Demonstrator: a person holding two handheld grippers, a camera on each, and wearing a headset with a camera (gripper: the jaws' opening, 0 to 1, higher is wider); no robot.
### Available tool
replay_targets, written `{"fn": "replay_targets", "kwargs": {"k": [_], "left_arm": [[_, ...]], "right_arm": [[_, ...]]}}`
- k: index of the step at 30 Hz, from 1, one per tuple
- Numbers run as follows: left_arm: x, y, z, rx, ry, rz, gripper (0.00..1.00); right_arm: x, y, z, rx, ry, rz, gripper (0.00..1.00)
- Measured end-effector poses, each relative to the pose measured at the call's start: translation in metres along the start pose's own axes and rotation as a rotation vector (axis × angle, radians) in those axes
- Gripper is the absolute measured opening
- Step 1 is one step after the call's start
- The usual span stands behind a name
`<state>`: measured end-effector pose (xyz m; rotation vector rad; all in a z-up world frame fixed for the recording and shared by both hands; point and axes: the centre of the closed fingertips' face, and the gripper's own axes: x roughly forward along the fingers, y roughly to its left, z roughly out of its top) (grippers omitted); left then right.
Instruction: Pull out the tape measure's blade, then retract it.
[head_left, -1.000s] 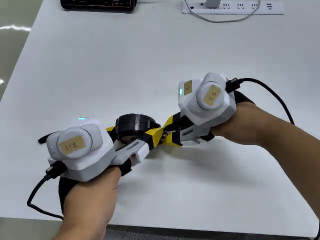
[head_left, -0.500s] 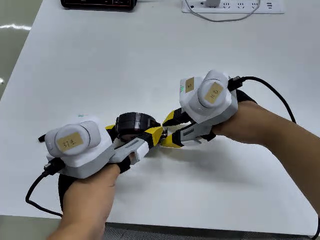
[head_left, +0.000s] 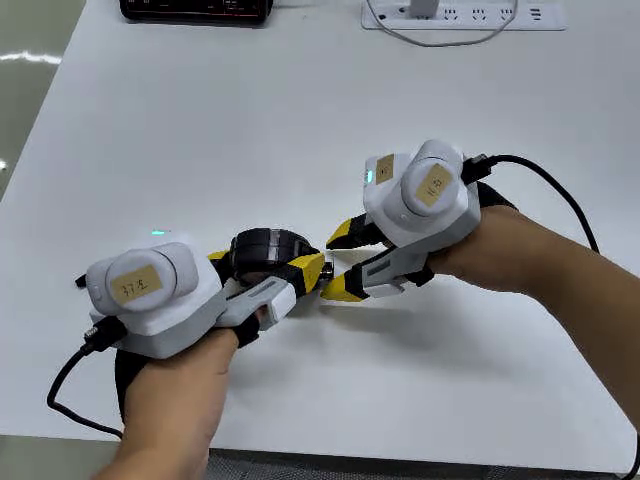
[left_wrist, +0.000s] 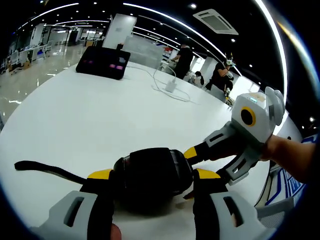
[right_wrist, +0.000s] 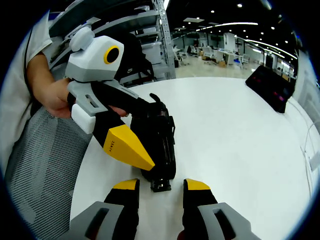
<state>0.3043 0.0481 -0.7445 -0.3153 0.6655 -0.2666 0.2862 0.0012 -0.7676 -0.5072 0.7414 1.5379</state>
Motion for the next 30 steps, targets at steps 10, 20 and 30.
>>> {"fn": "replay_targets", "kwargs": {"k": [10, 20, 30], "left_arm": [[-0.004, -0.002, 0.002, 0.058, 0.006, -0.013, 0.66], [-0.01, -0.001, 0.004, 0.132, 0.017, -0.03, 0.69], [-0.018, 0.001, 0.004, 0.24, 0.032, -0.051, 0.73]], "right_arm": [[-0.011, 0.0, 0.001, -0.013, -0.016, -0.034, 0.39], [-0.016, 0.001, 0.002, 0.001, -0.025, -0.046, 0.47], [-0.026, 0.008, -0.002, 0.021, -0.049, -0.057, 0.53]]}}
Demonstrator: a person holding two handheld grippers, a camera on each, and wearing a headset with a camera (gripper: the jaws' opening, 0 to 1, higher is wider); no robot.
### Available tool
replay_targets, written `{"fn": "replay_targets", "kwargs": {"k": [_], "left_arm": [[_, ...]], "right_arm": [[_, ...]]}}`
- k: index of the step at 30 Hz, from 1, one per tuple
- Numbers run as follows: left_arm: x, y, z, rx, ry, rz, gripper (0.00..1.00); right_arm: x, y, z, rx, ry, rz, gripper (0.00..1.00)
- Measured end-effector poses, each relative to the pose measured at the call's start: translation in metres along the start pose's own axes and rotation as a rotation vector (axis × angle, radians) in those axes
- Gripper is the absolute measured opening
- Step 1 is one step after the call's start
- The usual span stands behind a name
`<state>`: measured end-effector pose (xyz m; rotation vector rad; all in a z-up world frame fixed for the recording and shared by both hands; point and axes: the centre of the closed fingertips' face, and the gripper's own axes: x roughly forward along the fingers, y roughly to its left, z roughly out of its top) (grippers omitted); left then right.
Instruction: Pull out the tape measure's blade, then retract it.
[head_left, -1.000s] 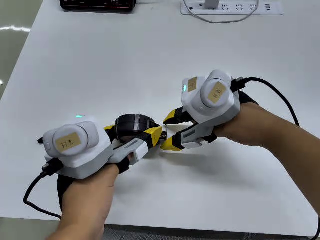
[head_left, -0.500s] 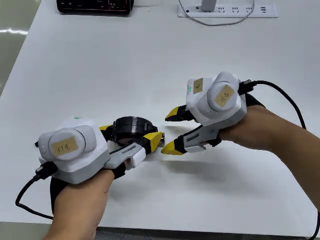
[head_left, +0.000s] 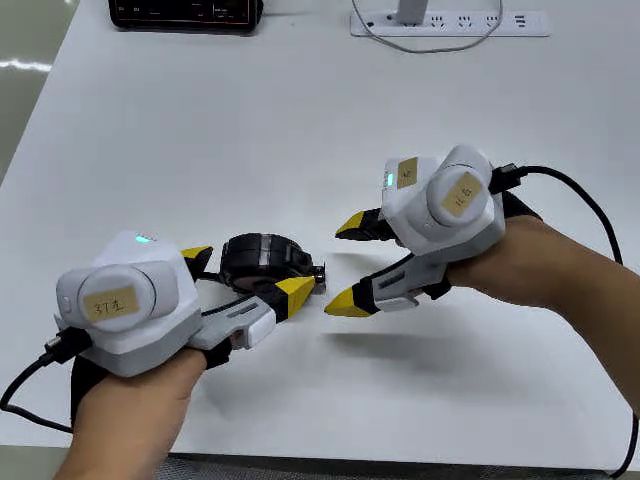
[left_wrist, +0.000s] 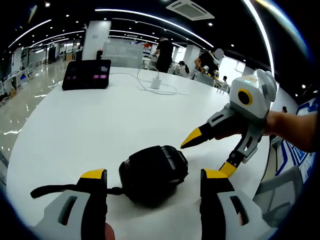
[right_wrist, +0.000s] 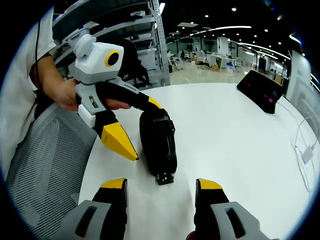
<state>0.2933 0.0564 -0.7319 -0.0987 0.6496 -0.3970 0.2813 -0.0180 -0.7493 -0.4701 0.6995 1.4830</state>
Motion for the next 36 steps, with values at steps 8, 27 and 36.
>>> {"fn": "replay_targets", "kwargs": {"k": [8, 27, 36], "left_arm": [[-0.007, 0.006, -0.002, 0.078, 0.014, 0.004, 0.8], [-0.022, 0.002, 0.0, 0.191, 0.024, -0.068, 0.81], [-0.031, -0.002, -0.008, 0.215, 0.038, -0.104, 0.81]], "right_arm": [[-0.007, 0.001, -0.004, 0.027, -0.006, -0.016, 0.55], [-0.027, 0.002, -0.016, 0.078, -0.055, -0.092, 0.61], [-0.04, 0.006, -0.024, 0.112, -0.093, -0.146, 0.62]]}}
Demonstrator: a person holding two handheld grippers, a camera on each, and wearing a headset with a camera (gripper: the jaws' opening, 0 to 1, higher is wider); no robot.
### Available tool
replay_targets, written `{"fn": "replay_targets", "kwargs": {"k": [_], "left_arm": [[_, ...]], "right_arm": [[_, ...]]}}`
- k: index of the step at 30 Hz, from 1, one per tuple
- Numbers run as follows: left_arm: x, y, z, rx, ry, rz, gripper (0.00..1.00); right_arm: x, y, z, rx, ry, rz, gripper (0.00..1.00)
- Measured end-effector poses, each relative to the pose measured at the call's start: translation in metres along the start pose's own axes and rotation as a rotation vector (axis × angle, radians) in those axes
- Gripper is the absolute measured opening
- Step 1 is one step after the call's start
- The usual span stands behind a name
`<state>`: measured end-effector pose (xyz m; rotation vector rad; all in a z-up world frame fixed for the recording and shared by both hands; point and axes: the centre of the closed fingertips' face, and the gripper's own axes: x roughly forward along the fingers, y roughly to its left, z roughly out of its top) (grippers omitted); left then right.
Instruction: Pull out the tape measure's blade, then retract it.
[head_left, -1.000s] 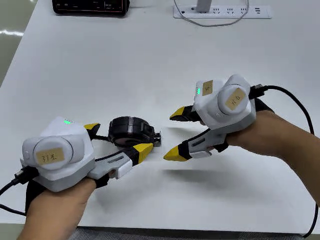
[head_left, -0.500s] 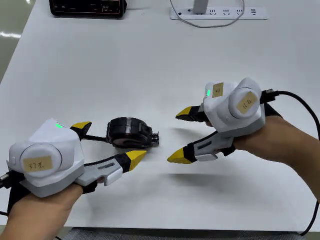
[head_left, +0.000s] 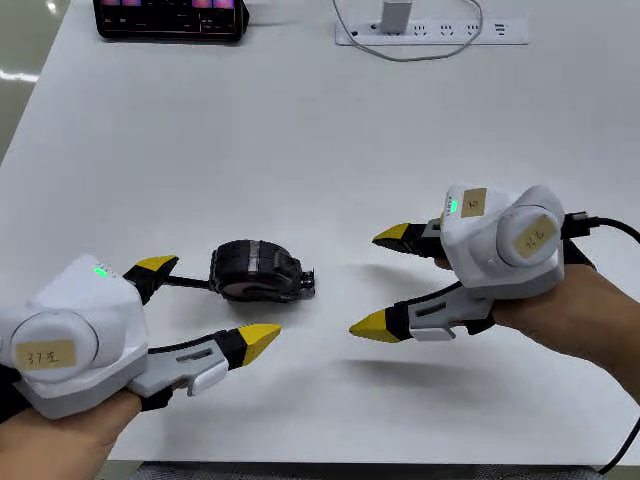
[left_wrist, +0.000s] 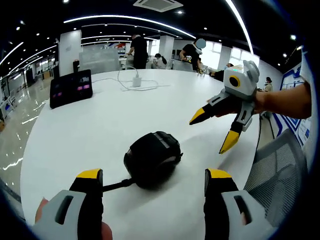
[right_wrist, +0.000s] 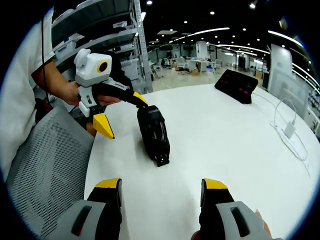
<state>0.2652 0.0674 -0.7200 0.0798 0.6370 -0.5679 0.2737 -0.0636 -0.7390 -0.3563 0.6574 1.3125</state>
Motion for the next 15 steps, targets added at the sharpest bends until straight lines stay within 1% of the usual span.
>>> {"fn": "replay_targets", "kwargs": {"k": [2, 3, 4, 5, 12, 15], "left_arm": [[-0.001, -0.001, -0.002, 0.01, 0.006, -0.012, 0.81], [-0.002, -0.001, -0.003, 0.018, 0.004, -0.017, 0.81], [-0.003, -0.001, -0.002, 0.022, 0.001, -0.023, 0.82], [-0.004, -0.001, -0.003, 0.029, 0.001, -0.024, 0.82], [-0.008, 0.001, -0.003, 0.04, -0.005, -0.04, 0.81], [-0.01, 0.001, -0.003, 0.047, -0.004, -0.044, 0.81]], "right_arm": [[-0.003, 0.0, -0.001, 0.012, -0.01, -0.012, 0.64], [-0.006, -0.002, -0.002, 0.01, -0.023, -0.029, 0.65], [-0.008, -0.002, -0.003, 0.015, -0.028, -0.03, 0.65], [-0.01, -0.003, -0.004, 0.026, -0.04, -0.043, 0.65], [-0.023, 0.0, -0.011, 0.037, -0.06, -0.077, 0.68], [-0.027, 0.001, -0.013, 0.055, -0.071, -0.092, 0.69]]}}
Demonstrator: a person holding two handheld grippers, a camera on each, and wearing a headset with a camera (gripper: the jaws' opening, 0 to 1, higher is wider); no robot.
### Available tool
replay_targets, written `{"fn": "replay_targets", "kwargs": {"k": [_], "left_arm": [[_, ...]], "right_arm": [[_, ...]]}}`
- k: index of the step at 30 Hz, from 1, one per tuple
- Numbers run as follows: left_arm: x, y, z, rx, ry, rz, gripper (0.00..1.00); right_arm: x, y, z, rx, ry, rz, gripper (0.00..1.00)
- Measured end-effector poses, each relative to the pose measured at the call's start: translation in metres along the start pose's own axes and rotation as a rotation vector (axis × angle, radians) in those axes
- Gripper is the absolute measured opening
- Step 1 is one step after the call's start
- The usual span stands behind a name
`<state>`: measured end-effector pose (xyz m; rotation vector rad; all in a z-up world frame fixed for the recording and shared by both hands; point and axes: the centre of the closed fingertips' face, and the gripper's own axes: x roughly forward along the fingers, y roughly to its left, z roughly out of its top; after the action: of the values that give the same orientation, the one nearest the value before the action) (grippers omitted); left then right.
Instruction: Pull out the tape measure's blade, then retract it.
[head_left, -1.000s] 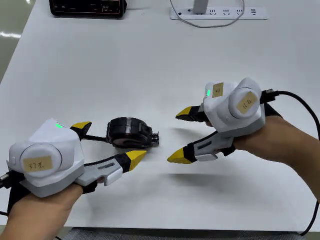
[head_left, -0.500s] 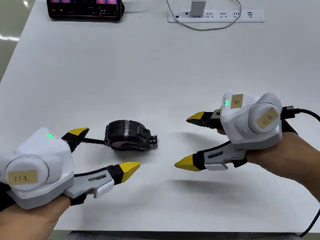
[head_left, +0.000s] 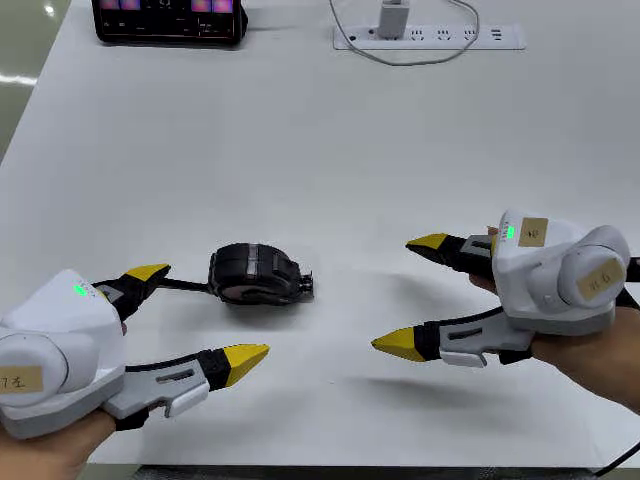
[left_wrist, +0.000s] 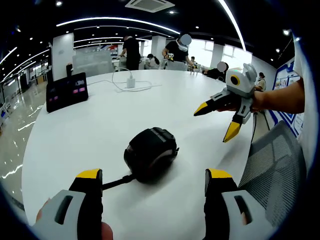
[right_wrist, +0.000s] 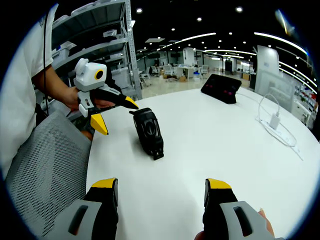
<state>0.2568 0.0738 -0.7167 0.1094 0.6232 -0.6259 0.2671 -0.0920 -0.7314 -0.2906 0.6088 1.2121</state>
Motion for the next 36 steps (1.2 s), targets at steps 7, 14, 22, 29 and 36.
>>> {"fn": "replay_targets", "kwargs": {"k": [7, 14, 22, 29, 36], "left_arm": [[-0.005, -0.003, 0.002, 0.012, -0.014, -0.022, 0.85], [-0.008, -0.002, 0.0, 0.02, -0.01, -0.025, 0.86], [-0.011, 0.002, -0.003, 0.04, -0.012, -0.019, 0.86], [-0.013, 0.003, -0.006, 0.056, -0.005, -0.014, 0.88], [-0.017, 0.003, -0.008, 0.082, 0.006, -0.025, 0.91]], "right_arm": [[-0.01, -0.001, -0.001, 0.023, -0.029, -0.039, 0.74], [-0.019, -0.001, -0.005, 0.034, -0.039, -0.081, 0.76], [-0.029, 0.001, -0.012, 0.058, -0.049, -0.121, 0.79], [-0.036, 0.001, -0.017, 0.079, -0.055, -0.147, 0.82], [-0.042, 0.003, -0.023, 0.086, -0.049, -0.162, 0.86]]}}
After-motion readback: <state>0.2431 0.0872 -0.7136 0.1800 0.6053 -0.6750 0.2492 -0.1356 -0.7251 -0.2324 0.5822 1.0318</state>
